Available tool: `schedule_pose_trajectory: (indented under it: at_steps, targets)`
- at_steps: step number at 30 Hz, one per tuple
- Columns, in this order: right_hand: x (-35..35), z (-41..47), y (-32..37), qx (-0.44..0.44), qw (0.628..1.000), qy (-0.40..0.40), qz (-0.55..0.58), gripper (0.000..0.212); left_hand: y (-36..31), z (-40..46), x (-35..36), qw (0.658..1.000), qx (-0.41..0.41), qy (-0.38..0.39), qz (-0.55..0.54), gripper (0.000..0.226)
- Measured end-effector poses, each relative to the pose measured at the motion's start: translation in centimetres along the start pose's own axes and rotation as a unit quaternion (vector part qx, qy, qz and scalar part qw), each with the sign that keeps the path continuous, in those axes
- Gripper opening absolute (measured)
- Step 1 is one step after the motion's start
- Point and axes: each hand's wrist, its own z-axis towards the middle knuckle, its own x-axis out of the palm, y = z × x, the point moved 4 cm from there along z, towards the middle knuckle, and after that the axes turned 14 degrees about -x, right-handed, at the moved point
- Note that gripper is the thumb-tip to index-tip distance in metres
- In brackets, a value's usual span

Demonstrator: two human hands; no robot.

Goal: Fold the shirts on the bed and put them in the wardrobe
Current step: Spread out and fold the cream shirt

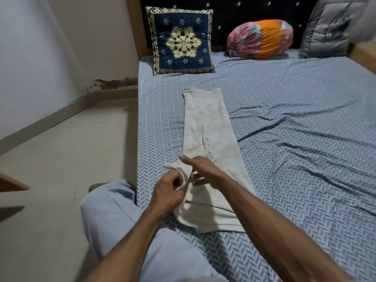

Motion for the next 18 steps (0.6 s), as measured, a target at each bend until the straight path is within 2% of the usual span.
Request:
schedule_pose_trajectory:
  at_steps: [2, 4, 6, 8, 10, 12, 15, 17, 18]
  targets:
    - [0.4, -0.6, 0.1, 0.035, 0.997, 0.058, 0.021, 0.072, -1.1, -0.7, 1.2, 0.989, 0.112, 0.037, 0.090, 0.027]
    - [0.4, -1.0, -0.2, 0.037, 0.996, 0.076, 0.012, 0.061, -1.5, -1.7, 2.6, 0.942, 0.228, 0.049, 0.242, 0.035]
    - [0.0, -1.2, -0.9, 0.028, 0.999, 0.034, 0.030, 0.047, -0.9, -2.9, 4.2, 0.870, 0.312, 0.059, 0.377, 0.049]
    - [-1.0, -2.0, -2.2, 0.016, 0.997, -0.062, 0.033, 0.016, -0.7, -3.8, 5.1, 0.825, 0.351, 0.086, 0.435, 0.055]
    - [-2.5, -2.7, -4.5, 0.026, 0.985, -0.170, 0.006, 0.009, -0.3, -3.9, 5.4, 0.828, 0.355, 0.091, 0.424, 0.069]
    - [-3.4, -3.3, -6.1, 0.037, 0.974, -0.225, -0.013, 0.009, -0.2, -3.5, 5.2, 0.857, 0.314, 0.088, 0.398, 0.074]
    - [-3.7, -4.4, -6.6, 0.024, 0.971, -0.235, -0.046, 0.024, 0.2, -3.1, 4.6, 0.895, 0.184, 0.073, 0.400, 0.064]
    - [-3.2, -5.4, -5.8, 0.009, 0.977, -0.204, -0.060, 0.051, 0.7, -3.1, 4.4, 0.908, 0.124, 0.071, 0.395, 0.054]
    - [-3.0, -5.4, -5.6, -0.003, 0.981, -0.166, -0.104, 0.065, 1.0, -3.1, 4.3, 0.916, 0.103, 0.079, 0.381, 0.049]
